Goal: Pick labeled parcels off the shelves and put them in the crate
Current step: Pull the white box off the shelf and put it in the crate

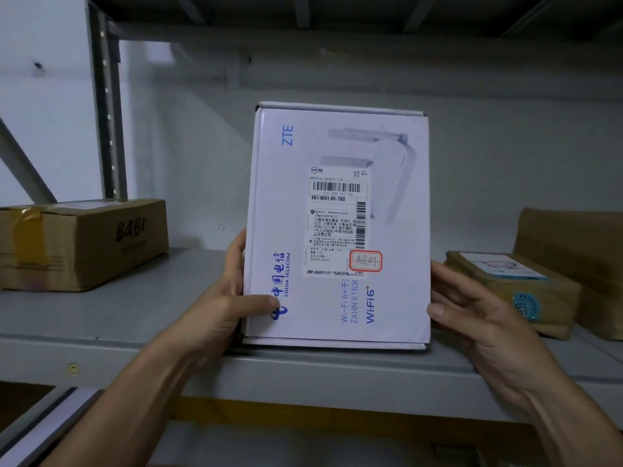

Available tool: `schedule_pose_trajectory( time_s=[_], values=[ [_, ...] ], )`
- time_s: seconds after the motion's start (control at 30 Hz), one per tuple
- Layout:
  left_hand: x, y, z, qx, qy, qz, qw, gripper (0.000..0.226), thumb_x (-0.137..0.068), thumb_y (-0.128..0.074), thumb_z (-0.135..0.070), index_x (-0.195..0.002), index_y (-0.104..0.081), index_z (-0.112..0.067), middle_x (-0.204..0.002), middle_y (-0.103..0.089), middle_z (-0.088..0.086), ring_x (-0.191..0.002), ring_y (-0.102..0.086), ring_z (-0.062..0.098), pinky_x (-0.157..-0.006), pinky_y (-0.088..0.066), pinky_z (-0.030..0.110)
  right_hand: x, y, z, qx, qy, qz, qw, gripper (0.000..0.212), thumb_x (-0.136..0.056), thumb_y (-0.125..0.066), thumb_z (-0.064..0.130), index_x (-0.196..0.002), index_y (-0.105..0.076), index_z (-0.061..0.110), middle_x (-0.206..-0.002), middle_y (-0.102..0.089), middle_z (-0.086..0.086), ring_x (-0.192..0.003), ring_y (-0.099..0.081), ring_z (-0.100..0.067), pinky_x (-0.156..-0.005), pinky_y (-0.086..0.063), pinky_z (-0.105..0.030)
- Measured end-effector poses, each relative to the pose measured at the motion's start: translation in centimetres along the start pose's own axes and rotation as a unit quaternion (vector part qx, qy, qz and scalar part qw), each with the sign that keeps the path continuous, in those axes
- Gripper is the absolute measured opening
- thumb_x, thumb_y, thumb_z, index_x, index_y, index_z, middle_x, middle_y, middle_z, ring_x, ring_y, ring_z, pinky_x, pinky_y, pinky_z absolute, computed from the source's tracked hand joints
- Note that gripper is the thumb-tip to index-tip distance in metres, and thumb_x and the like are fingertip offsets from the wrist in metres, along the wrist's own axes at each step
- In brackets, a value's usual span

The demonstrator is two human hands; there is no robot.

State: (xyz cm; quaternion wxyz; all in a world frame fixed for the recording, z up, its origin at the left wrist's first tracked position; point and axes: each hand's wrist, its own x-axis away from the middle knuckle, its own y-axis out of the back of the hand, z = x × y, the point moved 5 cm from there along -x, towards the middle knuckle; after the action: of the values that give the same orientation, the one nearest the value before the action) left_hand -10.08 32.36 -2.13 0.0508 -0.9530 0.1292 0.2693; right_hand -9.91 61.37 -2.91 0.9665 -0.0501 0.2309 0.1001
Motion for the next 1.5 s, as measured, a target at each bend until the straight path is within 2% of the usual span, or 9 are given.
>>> schedule_pose_trajectory(
  time_s=[0.17, 0.3, 0.57, 0.73, 0.83, 0.93, 1.2, 1.33, 1.5],
  values=[
    [0.0, -0.1, -0.1, -0.002, -0.001, 0.002, 1.000, 0.102, -0.064, -0.061, 0.009, -0.143, -0.024, -0.044, -0.135, -0.059, -0.003, -0.118, -0.062, 0.022, -0.083, -0.056, 0.029, 0.1, 0.0, -0.1, -0.017, -0.010, -0.005, 1.000, 0.075, -0.047, -0.091, 0.026, -0.118, -0.070, 0.034, -0.128, -0.066, 0.008, -0.123, -0.059, -0.011, -0.096, -0.050, -0.038],
    [0.0, -0.1, 0.0, -0.010, -0.005, 0.002, 1.000, 0.103, -0.063, -0.061, 0.009, -0.143, -0.024, -0.045, -0.136, -0.058, -0.003, -0.116, -0.062, 0.023, -0.076, -0.056, 0.028, 0.2, -0.3, 0.1, -0.006, -0.004, -0.004, 1.000, 0.095, -0.031, -0.097, 0.044, -0.121, -0.067, 0.035, -0.130, -0.065, 0.009, -0.123, -0.058, -0.009, -0.098, -0.049, -0.041],
    [-0.1, 0.1, 0.2, -0.014, 0.003, 0.005, 1.000, 0.106, -0.061, -0.068, 0.007, -0.143, -0.025, -0.044, -0.135, -0.059, -0.002, -0.118, -0.061, 0.024, -0.081, -0.056, 0.033, 0.3, -0.3, 0.1, -0.002, -0.009, -0.009, 1.000, 0.094, -0.030, -0.097, 0.044, -0.119, -0.068, 0.039, -0.128, -0.066, 0.012, -0.118, -0.061, -0.005, -0.096, -0.051, -0.036],
    [0.0, 0.1, 0.1, -0.021, 0.003, -0.003, 1.000, 0.101, -0.064, -0.062, 0.008, -0.143, -0.026, -0.044, -0.134, -0.060, -0.005, -0.117, -0.061, 0.023, -0.083, -0.054, 0.035, 0.6, -0.4, 0.2, 0.012, -0.016, -0.021, 1.000, 0.082, -0.042, -0.095, 0.036, -0.120, -0.068, 0.039, -0.128, -0.065, 0.014, -0.121, -0.059, -0.006, -0.098, -0.052, -0.038],
    [0.0, 0.0, -0.1, -0.027, 0.005, -0.012, 1.000, 0.101, -0.063, -0.064, 0.006, -0.144, -0.027, -0.042, -0.131, -0.061, -0.006, -0.113, -0.063, 0.021, -0.079, -0.054, 0.034, 0.8, -0.4, 0.3, 0.021, -0.011, -0.049, 0.999, 0.060, -0.066, -0.077, 0.014, -0.120, -0.066, 0.036, -0.124, -0.068, 0.014, -0.120, -0.060, -0.008, -0.100, -0.050, -0.039],
    [0.2, -0.2, -0.4, -0.032, 0.010, -0.015, 0.999, 0.100, -0.063, -0.066, 0.004, -0.144, -0.029, -0.042, -0.131, -0.061, -0.008, -0.110, -0.063, 0.020, -0.076, -0.055, 0.031, 1.1, -1.0, 0.7, 0.054, -0.004, -0.073, 0.996, 0.055, -0.078, -0.067, 0.003, -0.120, -0.065, 0.037, -0.121, -0.068, 0.016, -0.117, -0.061, -0.006, -0.098, -0.050, -0.036],
    [0.7, -0.6, -1.3, -0.052, 0.026, -0.025, 0.998, 0.075, -0.083, -0.060, 0.011, -0.137, -0.041, -0.037, -0.105, -0.072, -0.005, -0.080, -0.065, 0.014, -0.069, -0.052, 0.022, 2.5, -2.5, 1.7, 0.091, -0.017, -0.096, 0.991, 0.045, -0.091, -0.060, 0.009, -0.111, -0.063, 0.049, -0.119, -0.068, 0.016, -0.114, -0.061, -0.009, -0.092, -0.051, -0.032],
    [1.4, -1.3, -1.5, -0.022, 0.037, -0.008, 0.999, 0.067, -0.086, -0.058, 0.005, -0.129, -0.047, -0.046, -0.120, -0.069, -0.009, -0.108, -0.067, 0.017, -0.087, -0.052, 0.034, 4.3, -3.2, 2.2, 0.097, -0.012, -0.105, 0.990, 0.046, -0.091, -0.060, 0.015, -0.117, -0.057, 0.053, -0.115, -0.067, 0.025, -0.112, -0.060, -0.002, -0.084, -0.050, -0.022],
    [2.2, -2.3, -1.9, 0.018, 0.011, -0.039, 0.999, 0.068, -0.086, -0.060, -0.001, -0.136, -0.042, -0.045, -0.119, -0.068, -0.013, -0.106, -0.068, 0.015, -0.088, -0.053, 0.039, 6.7, -3.7, 2.4, 0.079, 0.001, -0.120, 0.990, 0.060, -0.077, -0.066, 0.025, -0.131, -0.051, 0.047, -0.126, -0.066, 0.014, -0.120, -0.060, -0.008, -0.096, -0.049, -0.033]
  ],
)
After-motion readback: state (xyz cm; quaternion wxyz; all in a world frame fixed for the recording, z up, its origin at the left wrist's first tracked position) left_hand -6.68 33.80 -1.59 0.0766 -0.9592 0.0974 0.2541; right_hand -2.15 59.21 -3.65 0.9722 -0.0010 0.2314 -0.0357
